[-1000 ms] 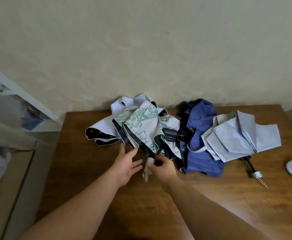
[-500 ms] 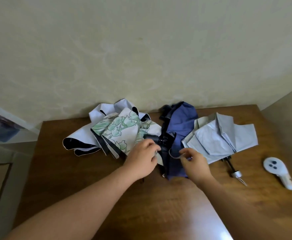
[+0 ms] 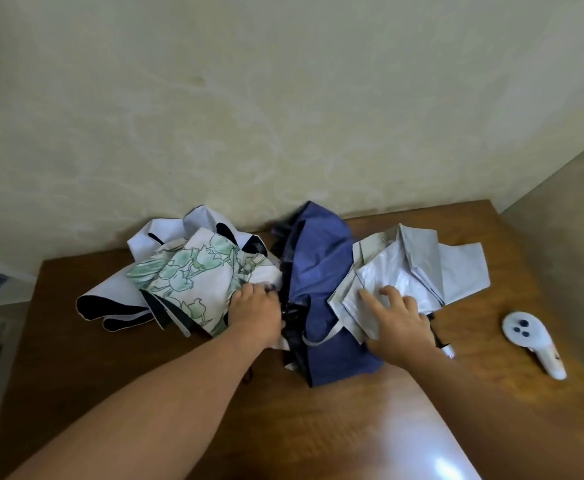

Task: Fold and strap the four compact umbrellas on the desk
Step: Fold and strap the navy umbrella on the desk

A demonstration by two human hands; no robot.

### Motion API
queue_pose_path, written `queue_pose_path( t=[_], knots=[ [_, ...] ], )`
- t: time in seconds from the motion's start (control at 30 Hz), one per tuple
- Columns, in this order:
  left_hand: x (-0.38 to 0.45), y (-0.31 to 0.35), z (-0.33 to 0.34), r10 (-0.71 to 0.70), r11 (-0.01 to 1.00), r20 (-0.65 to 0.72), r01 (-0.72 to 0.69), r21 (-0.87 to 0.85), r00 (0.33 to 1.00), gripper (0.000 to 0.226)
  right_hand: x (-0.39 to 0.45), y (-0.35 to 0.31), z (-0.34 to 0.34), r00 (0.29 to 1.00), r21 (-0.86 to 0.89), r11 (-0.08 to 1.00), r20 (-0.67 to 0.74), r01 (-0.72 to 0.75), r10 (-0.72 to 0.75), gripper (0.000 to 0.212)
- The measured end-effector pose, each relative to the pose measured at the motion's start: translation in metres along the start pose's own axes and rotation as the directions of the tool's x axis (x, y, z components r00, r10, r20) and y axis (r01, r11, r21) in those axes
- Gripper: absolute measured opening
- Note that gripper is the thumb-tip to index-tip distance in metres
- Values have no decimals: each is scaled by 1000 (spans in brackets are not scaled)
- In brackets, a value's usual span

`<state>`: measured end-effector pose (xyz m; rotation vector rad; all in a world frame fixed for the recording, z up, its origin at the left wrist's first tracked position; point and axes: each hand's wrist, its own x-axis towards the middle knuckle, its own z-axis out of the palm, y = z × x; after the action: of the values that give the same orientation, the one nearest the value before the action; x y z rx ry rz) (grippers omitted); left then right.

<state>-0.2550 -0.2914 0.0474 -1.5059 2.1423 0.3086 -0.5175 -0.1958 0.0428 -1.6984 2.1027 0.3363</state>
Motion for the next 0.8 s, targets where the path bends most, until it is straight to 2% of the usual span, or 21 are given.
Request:
queue_pose_path(
  t=[0.07, 0.1, 0.17, 0.2, 0.27, 0.33, 0.4, 0.47, 0.5, 0.53, 0.57, 0.6, 0.67, 0.7, 0.8],
  knots=[
    [-7, 3, 9, -16, 1000, 51, 14, 28, 999, 59, 6, 8, 2, 997, -77, 997, 71, 4, 2, 98],
    [-11, 5, 12, -13, 999, 49, 11, 37, 999, 55, 10, 13, 2, 996, -80, 997, 88, -5, 12, 87],
    [-18, 6, 12, -9, 1000, 11, 9, 22, 1000, 48, 19, 23, 2, 997, -36, 999, 71, -18, 21, 47],
    [-21, 4, 9, -11, 1000, -13, 11, -12, 1000, 46, 23, 28, 0, 998, 26, 998, 48, -53, 52, 32],
    [-27, -2, 0, -9, 996, -61, 4, -84, 998, 45, 30, 38, -6, 980, 219, 956, 9, -194, 197, 21],
    [-35, -12, -9, -4, 986, -90, -11, -164, 996, 46, 38, 52, -11, 934, 449, 834, 5, -322, 358, 20],
    [-43, -24, -19, -43, 938, -64, 19, -345, 997, 45, 45, 60, -13, 905, 659, 672, 31, -339, 425, 20],
    [-50, -34, -29, -87, 794, -36, 47, -606, 996, 39, 42, 58, -18, 897, 840, 446, 101, -308, 429, 21],
    [-55, -36, -36, -97, 676, -14, 55, -734, 995, 35, 37, 54, -21, 902, 905, 315, 143, -285, 406, 27],
    [-60, -38, -44, -95, 552, 11, 62, -832, 995, 29, 32, 51, -21, 910, 937, 228, 164, -264, 380, 36],
    [-66, -41, -54, -74, 449, 42, 71, -891, 996, 22, 28, 47, -22, 914, 940, 221, 165, -259, 370, 44],
    [-72, -43, -63, -48, 359, 77, 90, -929, 996, 14, 24, 44, -24, 913, 932, 259, 141, -252, 383, 46],
    [-78, -53, -72, 4, 256, 120, 115, -960, 993, 10, 17, 37, -28, 902, 933, 282, 90, -226, 423, 37],
    [-79, -59, -73, 9, 285, 110, 103, -953, 994, 14, 14, 33, -31, 905, 949, 249, 74, -193, 419, 31],
    [-86, -75, -73, -44, 502, -11, 13, -865, 999, 18, 3, 14, -46, 929, 983, 158, 33, -98, 369, 18]
  ],
)
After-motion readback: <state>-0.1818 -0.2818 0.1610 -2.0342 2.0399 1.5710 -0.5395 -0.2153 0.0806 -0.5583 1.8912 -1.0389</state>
